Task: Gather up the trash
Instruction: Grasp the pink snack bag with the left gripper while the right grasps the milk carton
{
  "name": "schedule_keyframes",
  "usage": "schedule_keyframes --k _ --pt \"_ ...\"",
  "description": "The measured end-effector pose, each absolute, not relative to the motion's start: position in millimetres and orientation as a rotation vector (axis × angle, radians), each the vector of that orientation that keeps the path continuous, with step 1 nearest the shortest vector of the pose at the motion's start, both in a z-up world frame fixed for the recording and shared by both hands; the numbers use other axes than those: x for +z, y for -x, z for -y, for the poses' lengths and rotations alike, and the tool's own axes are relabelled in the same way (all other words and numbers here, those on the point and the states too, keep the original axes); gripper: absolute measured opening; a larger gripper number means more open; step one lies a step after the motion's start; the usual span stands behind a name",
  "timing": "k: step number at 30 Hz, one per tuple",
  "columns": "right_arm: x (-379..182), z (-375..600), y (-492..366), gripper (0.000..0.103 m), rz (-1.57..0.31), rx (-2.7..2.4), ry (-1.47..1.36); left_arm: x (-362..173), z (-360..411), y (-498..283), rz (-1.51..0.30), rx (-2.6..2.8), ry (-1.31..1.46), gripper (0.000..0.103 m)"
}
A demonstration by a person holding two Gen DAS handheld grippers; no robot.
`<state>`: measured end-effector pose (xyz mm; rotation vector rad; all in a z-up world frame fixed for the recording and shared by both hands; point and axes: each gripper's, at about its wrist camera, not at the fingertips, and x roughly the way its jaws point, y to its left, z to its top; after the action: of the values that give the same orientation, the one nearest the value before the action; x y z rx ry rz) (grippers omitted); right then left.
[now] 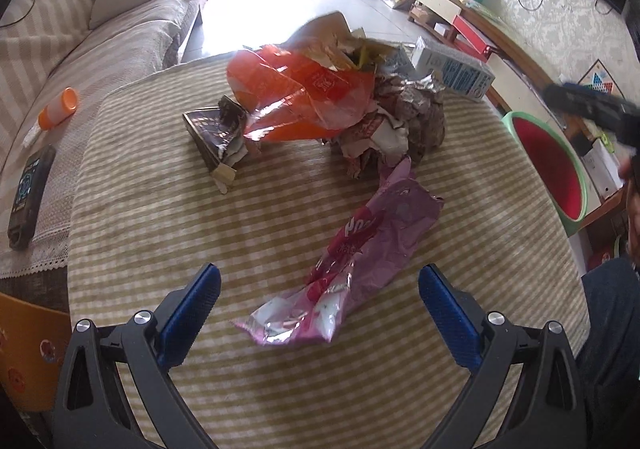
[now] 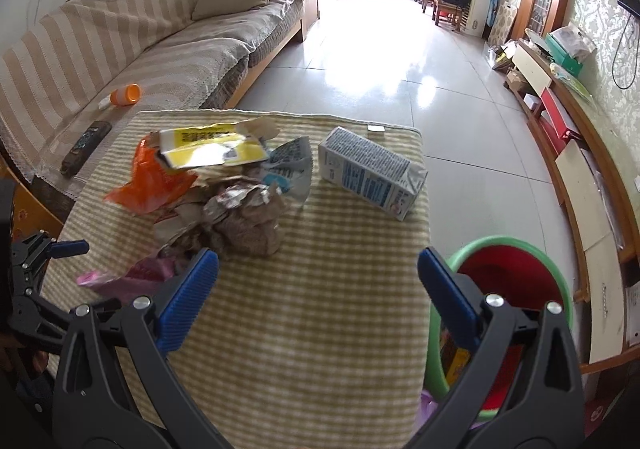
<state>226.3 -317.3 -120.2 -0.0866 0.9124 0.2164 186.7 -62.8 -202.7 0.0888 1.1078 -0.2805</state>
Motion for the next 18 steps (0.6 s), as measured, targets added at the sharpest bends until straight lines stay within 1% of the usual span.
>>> schedule_keyframes --k 5,12,18 --pt "-133.7 324.0 -276.4 0.098 -0.899 0.222 0.211 -214.8 70.3 -195.0 -1.127 -0.294 -0.136 0.095" --pt "-172.5 329.9 -345.5 0.098 -0.971 0.312 0.39 -231.1 78.7 -193.9 -1.153 -0.308 -0.208 0.095" --pt "-197.0 332.6 -367.7 0.098 -1.053 0.378 0.389 -241.4 83.2 -196.0 -1.164 -0.323 -0.194 0.095"
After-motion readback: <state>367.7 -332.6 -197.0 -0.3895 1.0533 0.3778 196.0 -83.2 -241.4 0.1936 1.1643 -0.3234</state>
